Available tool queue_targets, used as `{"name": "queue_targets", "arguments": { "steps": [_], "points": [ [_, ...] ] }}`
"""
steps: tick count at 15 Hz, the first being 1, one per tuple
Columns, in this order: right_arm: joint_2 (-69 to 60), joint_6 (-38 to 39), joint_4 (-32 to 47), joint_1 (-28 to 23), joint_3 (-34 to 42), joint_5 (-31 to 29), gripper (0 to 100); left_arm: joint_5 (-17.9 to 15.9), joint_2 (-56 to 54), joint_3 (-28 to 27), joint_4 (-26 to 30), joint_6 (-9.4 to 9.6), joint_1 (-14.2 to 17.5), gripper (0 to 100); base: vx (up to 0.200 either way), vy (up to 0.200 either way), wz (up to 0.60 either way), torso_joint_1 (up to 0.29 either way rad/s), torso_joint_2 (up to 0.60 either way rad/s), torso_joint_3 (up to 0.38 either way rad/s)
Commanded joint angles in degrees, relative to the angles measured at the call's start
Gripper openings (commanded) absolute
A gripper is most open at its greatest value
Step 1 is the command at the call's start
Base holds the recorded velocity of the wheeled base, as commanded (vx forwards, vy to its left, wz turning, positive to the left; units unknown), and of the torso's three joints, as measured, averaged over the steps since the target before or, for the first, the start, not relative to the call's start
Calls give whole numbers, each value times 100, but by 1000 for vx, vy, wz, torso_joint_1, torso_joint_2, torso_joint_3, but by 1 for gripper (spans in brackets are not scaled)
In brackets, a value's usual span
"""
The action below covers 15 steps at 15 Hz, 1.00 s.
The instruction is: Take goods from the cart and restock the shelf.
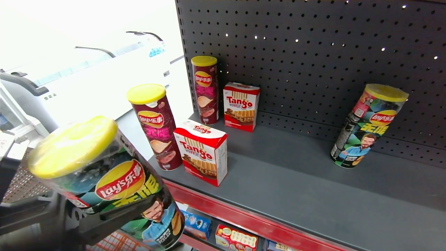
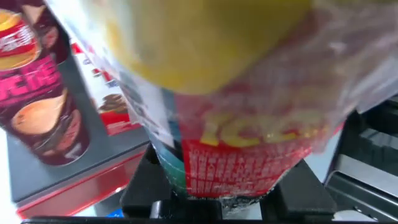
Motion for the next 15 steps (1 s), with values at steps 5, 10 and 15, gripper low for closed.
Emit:
{"name": "queue_targets", "arguments": {
  "steps": [5,10,15],
  "points": [
    [6,-2,-2,0,0,0,100,-138,540,-207,-33,33,-373,0,0,0,0,0,0,0],
    [6,-2,-2,0,0,0,100,-146,768,-391,-33,68,-619,0,0,0,-600,0,4,4],
    [6,-2,-2,0,0,0,100,-146,733,-374,-33,59,-619,0,0,0,-360,0,2,0]
  ]
}}
